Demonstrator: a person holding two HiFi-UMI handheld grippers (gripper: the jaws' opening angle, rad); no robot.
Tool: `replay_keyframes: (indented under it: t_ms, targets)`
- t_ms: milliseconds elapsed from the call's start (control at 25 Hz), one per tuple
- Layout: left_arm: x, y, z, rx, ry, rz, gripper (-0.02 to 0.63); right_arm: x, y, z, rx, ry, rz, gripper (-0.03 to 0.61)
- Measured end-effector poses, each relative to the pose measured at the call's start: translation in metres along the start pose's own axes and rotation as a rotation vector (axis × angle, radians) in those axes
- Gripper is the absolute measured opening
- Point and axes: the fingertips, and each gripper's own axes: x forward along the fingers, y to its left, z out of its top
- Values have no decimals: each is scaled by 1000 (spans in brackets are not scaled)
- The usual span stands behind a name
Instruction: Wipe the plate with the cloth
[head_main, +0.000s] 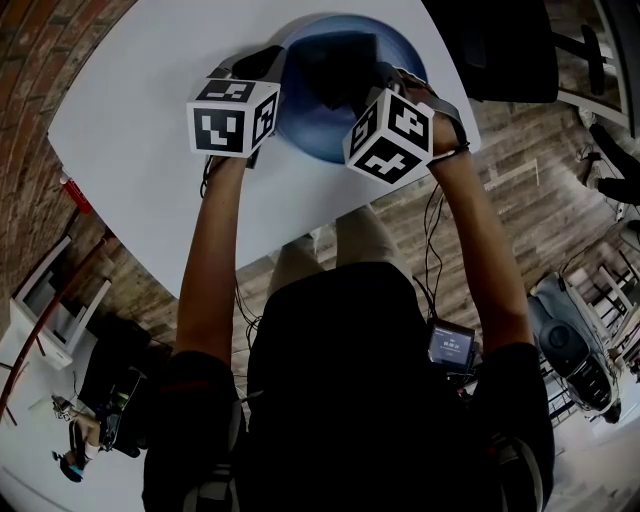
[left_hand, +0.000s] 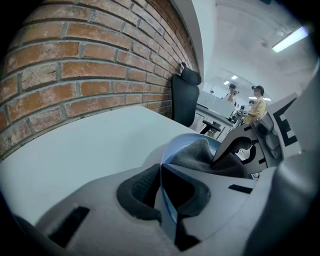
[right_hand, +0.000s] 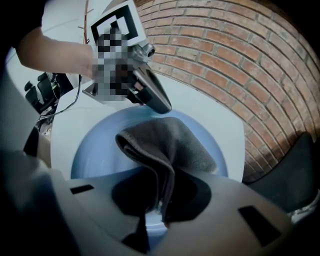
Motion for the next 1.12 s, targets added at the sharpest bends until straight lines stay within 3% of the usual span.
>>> replay_keyframes:
  t_ms: [640, 1120]
  targets:
    - [7, -2, 1, -1, 1, 0, 28, -11, -12, -40, 68, 47, -35, 52]
    - [7, -2, 1, -3, 6, -2, 28, -23, 11, -58, 82, 68, -8, 52]
